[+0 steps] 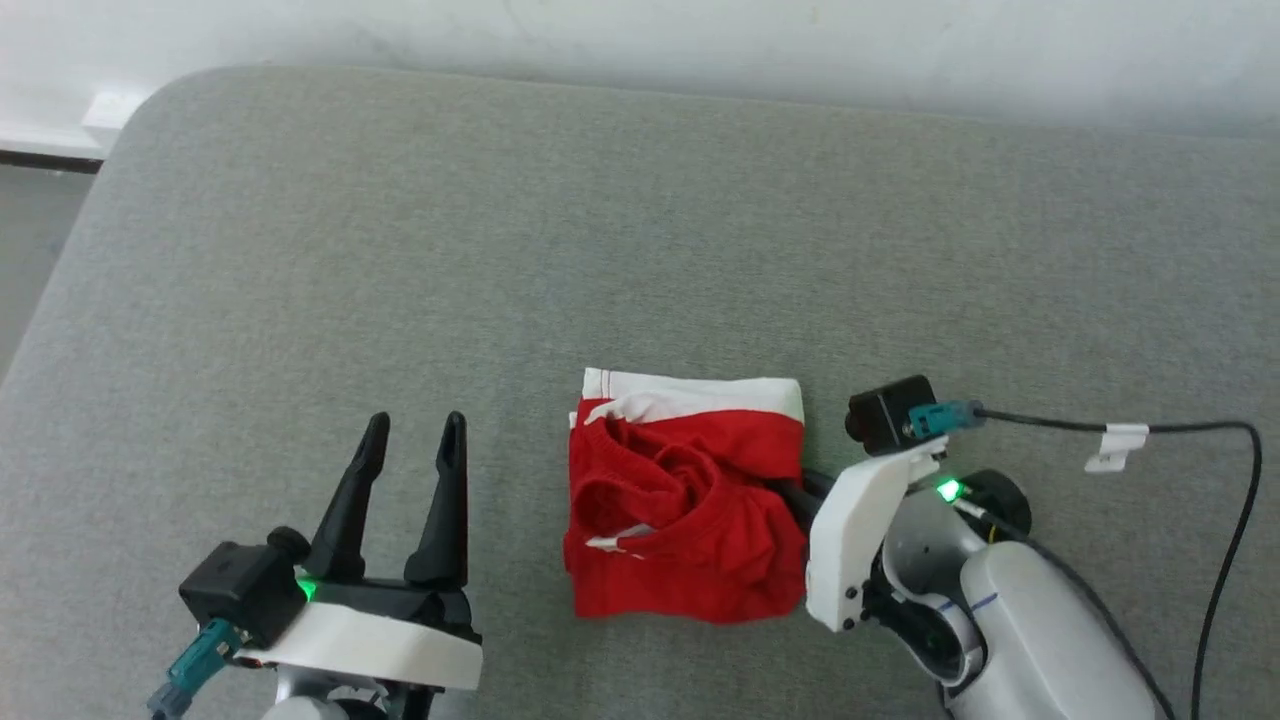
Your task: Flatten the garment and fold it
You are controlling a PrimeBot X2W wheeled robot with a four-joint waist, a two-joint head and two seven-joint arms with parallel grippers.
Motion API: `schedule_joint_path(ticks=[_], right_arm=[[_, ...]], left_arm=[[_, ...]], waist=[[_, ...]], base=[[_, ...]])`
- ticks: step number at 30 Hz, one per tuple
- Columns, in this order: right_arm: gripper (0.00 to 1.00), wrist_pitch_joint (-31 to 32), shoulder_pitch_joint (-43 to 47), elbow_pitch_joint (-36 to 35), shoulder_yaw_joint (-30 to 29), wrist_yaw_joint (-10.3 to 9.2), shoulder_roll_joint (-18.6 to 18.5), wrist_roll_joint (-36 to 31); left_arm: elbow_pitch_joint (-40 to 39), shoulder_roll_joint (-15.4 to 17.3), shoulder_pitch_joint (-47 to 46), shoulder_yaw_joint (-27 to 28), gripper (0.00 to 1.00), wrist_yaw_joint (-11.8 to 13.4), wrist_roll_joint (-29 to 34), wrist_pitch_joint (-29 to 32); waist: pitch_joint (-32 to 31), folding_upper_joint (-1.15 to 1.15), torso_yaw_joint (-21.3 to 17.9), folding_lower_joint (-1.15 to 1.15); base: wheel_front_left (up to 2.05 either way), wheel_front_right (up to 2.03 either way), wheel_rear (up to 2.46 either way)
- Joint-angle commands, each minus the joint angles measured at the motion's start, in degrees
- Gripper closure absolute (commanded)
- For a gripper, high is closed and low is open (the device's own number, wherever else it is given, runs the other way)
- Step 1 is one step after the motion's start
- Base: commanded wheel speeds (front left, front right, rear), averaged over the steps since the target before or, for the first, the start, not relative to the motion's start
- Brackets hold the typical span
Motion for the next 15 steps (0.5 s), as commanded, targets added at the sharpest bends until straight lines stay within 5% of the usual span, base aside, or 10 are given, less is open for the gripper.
schedule_joint_path(ticks=[1,7,15], right_arm=[[1.0,1.1,-1.2,-0.7,-0.6,-0.12,-0.2,-1.9],[1.0,8.2,-2.6,-6.0,-1.5,-0.12,-3.7,-6.9],[1.0,15.8,-6.0,-15.1,0.3,-0.12,-14.9,-7.3]], left_arm=[[-0.5,0.5,-1.4,-0.1,0.0,-0.5,0.6,0.2],[-2.6,1.8,-2.2,0.1,0.0,-0.4,1.2,1.0],[-6.1,4.4,-3.5,0.9,0.0,0.1,2.3,3.0]], waist=[[0.3,0.0,-1.8,0.0],[1.8,0.0,-7.3,0.0],[4.6,0.0,-16.7,0.0]], base=[[0.0,0.0,0.0],[0.0,0.0,0.0],[0.0,0.0,0.0]])
